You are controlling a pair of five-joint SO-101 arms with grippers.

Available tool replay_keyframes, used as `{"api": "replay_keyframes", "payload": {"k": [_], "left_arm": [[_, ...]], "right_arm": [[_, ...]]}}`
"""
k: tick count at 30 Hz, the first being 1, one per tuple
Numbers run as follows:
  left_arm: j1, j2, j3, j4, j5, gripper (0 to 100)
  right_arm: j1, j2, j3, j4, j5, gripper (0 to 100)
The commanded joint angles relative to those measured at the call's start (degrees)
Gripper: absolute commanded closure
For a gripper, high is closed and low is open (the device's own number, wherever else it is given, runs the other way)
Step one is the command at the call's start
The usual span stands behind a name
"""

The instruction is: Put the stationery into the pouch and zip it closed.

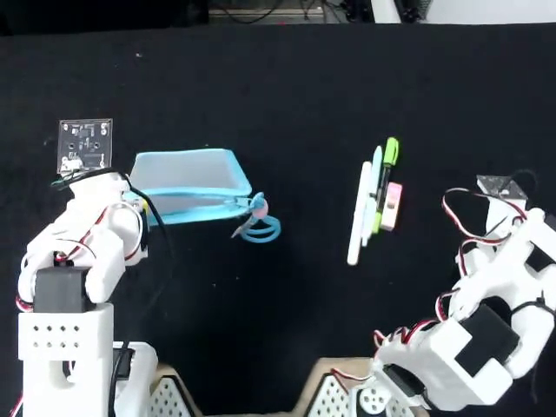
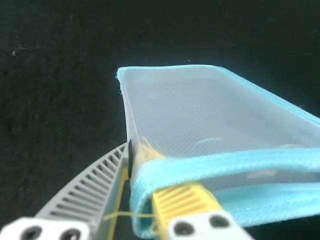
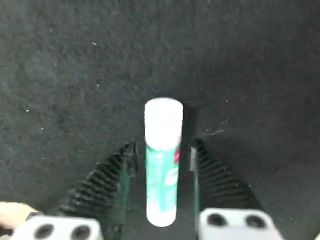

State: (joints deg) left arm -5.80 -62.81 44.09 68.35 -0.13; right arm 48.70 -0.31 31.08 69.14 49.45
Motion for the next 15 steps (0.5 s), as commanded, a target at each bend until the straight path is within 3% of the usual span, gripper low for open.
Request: {"api": "replay_keyframes", "payload": {"k": [1,6,15], "left_arm": [[0.57,-1.49,-1.19,-0.53,0.53,97],[0.22,-1.49,-1.19,-0.53,0.53,97],[0.13,-1.49,-1.19,-0.53,0.53,97]], "right_arm": [[-1.23,-3.82,-2.77,4.48,0.62,84.4],[-5.71,-3.65,-5.76,8.53,0.62,84.0],[-5.36,-3.56,-5.58,2.73,3.34,84.0]]}}
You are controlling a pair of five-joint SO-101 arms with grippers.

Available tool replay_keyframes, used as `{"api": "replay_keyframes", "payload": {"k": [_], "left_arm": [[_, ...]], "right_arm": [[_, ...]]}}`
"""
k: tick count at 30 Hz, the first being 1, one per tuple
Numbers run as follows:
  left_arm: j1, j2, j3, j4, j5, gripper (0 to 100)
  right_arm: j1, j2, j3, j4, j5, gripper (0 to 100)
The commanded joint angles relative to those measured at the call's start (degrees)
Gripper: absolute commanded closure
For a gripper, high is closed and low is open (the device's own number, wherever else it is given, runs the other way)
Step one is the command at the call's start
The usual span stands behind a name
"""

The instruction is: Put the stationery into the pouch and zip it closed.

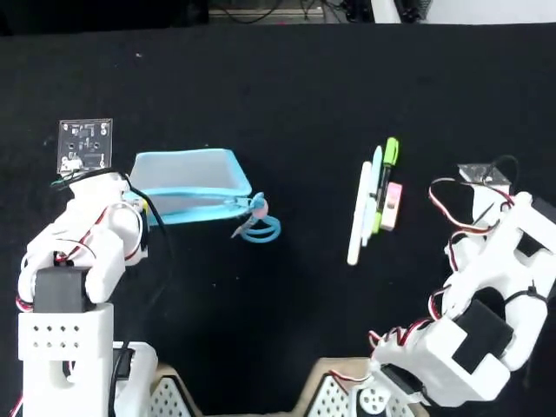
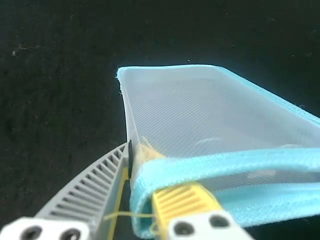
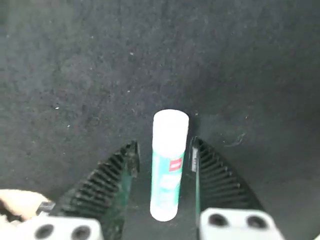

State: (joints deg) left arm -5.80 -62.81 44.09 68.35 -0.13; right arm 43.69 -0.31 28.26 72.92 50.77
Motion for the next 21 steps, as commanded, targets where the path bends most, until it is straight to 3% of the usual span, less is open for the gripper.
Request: {"api": "replay_keyframes", "payload": {"k": [1,7,12,21], "left_arm": [[0.13,-1.49,-1.19,-0.53,0.53,97],[0.48,-1.49,-1.19,-0.53,0.53,97],[0.48,-1.49,-1.19,-0.53,0.53,97],[0.48,-1.49,-1.10,-0.53,0.53,97]], "right_arm": [[0.18,-3.56,-2.77,-1.14,2.29,84.0],[2.99,-3.56,0.92,-6.68,2.55,84.0],[0.26,-3.56,8.66,-13.01,2.37,84.2],[-0.53,-3.56,10.59,-13.98,2.29,85.8]]}}
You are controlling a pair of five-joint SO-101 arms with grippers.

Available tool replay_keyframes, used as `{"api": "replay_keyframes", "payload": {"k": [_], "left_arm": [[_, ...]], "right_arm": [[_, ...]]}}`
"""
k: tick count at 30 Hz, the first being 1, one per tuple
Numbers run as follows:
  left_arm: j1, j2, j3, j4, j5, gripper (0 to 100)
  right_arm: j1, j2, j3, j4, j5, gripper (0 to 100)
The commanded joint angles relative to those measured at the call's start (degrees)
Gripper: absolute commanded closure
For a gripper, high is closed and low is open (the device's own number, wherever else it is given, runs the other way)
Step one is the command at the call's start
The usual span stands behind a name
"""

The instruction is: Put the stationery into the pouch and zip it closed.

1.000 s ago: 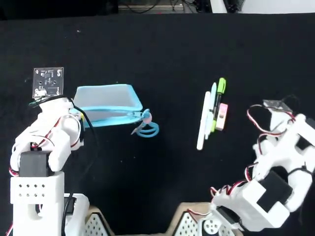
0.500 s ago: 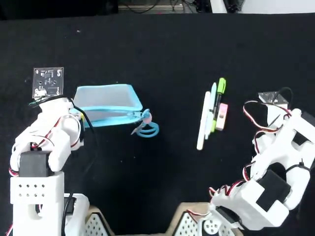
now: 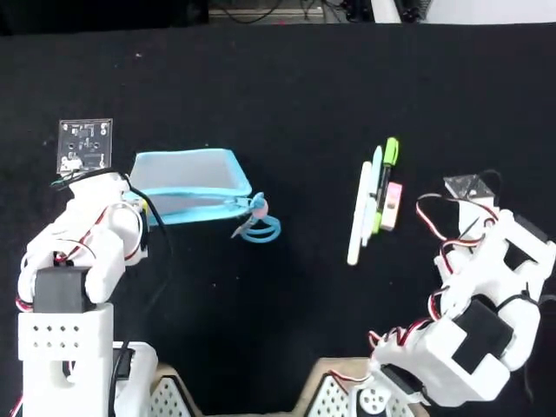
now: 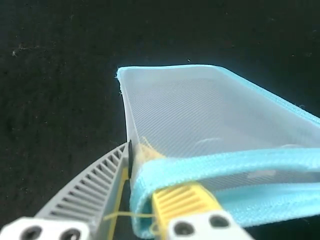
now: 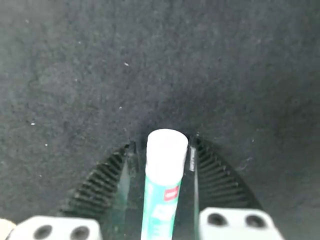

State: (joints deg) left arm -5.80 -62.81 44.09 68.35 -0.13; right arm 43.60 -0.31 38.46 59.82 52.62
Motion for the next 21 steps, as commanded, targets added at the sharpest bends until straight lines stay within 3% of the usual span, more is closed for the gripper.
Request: {"api": "replay_keyframes", "payload": {"k": [1,3,6,11,21], "left_arm": [[0.48,-1.49,-1.10,-0.53,0.53,97],[0.40,-1.49,-1.10,-0.53,0.53,97],[0.48,-1.49,-1.10,-0.53,0.53,97],[0.48,-1.49,-1.10,-0.53,0.53,97],[0.22,-1.49,-1.10,-0.44,0.53,97]], "right_arm": [[-0.18,-3.56,0.75,-0.88,0.53,89.2],[0.18,-3.65,0.92,-0.88,0.35,99.3],[1.93,-4.97,-0.66,0.62,0.35,98.8],[3.96,-7.43,-9.45,11.96,-4.22,98.7],[3.69,5.67,-11.38,12.66,-4.57,98.4]]}}
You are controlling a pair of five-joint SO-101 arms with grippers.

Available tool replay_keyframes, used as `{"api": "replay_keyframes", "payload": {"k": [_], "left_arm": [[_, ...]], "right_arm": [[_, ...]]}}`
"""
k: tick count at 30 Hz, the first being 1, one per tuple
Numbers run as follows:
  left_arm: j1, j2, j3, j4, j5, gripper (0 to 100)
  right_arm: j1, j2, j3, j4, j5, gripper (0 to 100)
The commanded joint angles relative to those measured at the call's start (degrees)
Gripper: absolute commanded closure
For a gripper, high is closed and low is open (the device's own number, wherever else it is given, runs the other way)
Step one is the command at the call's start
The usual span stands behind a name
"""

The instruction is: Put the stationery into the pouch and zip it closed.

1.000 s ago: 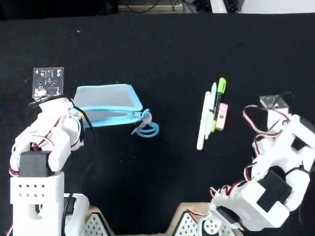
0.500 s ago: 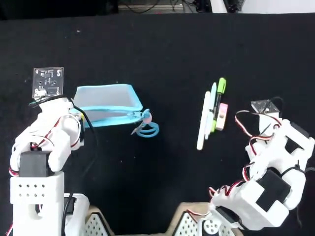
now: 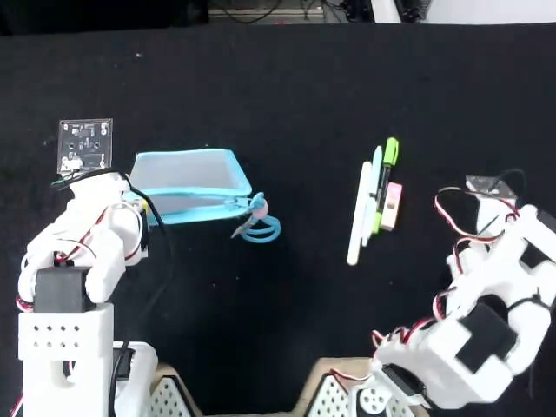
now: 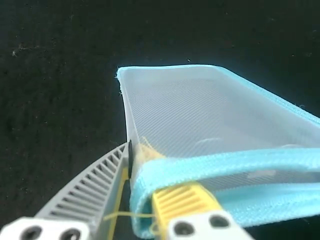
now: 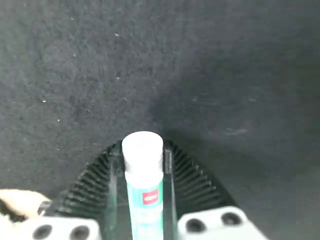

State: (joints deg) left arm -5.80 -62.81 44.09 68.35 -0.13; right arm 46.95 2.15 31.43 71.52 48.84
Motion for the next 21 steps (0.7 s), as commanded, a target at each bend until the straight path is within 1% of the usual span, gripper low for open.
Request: {"api": "replay_keyframes", "payload": {"k": [1,6,16,17,18,20,21], "left_arm": [[0.22,-1.49,-1.10,-0.44,0.53,97],[0.31,-1.49,-1.10,-0.44,0.53,97],[0.48,-1.49,-1.10,-0.44,0.53,97],[0.48,-1.49,-1.10,-0.44,0.53,97],[0.48,-1.49,-1.10,-0.44,0.53,97],[0.48,-1.49,-1.10,-0.44,0.53,97],[0.40,-1.49,-1.10,-0.44,0.53,97]], "right_arm": [[0.79,4.79,-5.32,1.14,-0.79,97.1],[1.41,10.15,-7.69,1.23,-0.62,83.1],[1.23,10.07,-9.63,3.25,-0.35,82.6],[1.23,9.89,-9.71,3.25,-0.35,83.2],[1.23,9.63,-9.89,3.60,-0.35,85.9],[1.23,8.13,-11.65,4.40,-0.70,97.6],[1.32,6.99,-12.88,5.71,-1.41,99.0]]}}
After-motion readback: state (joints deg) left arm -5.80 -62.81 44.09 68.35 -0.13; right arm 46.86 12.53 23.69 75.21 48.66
